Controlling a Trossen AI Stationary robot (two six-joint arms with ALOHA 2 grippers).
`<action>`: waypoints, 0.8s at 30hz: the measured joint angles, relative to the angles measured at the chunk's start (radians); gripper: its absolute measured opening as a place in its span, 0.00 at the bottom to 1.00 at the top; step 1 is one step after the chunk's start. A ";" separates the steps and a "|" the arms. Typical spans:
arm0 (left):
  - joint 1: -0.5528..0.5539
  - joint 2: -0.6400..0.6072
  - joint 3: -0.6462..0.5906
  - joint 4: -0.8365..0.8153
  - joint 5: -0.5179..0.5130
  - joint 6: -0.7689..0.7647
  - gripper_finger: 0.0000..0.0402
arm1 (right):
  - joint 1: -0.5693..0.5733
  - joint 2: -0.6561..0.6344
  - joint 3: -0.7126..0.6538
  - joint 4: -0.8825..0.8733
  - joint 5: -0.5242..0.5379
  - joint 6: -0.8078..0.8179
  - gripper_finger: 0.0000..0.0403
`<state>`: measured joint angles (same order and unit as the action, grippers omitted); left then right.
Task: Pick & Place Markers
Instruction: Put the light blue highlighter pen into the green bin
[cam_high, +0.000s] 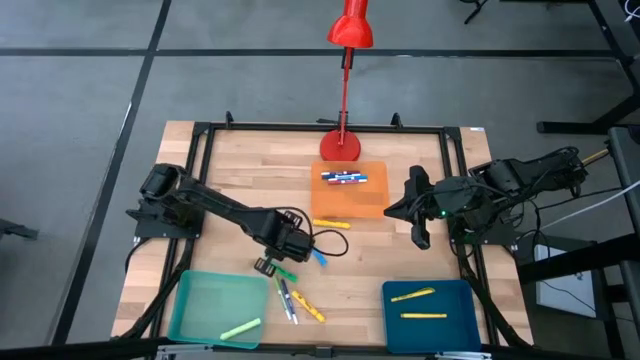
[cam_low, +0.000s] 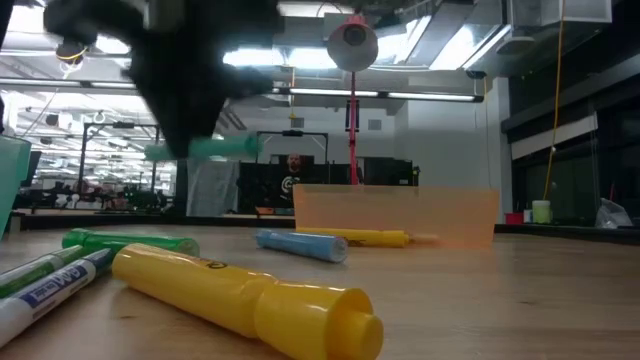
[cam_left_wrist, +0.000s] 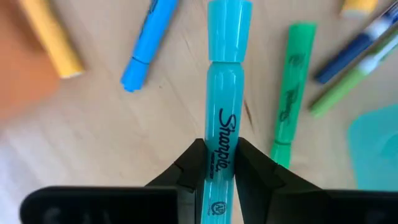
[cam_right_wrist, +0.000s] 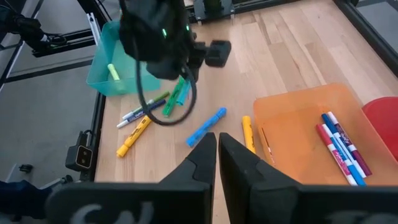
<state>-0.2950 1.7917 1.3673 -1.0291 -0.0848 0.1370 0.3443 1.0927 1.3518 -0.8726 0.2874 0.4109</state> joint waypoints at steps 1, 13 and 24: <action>-0.002 -0.013 0.013 -0.011 0.000 -0.011 0.14 | 0.000 0.000 0.000 0.000 0.000 0.000 0.05; -0.045 -0.215 0.091 -0.022 -0.004 -0.264 0.14 | 0.000 0.000 0.000 0.000 0.000 -0.011 0.05; -0.119 -0.341 0.092 -0.021 0.059 -0.474 0.14 | 0.000 0.000 0.000 0.000 0.000 -0.006 0.05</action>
<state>-0.4137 1.4502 1.4590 -1.0501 -0.0256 -0.3369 0.3447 1.0927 1.3519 -0.8726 0.2871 0.4049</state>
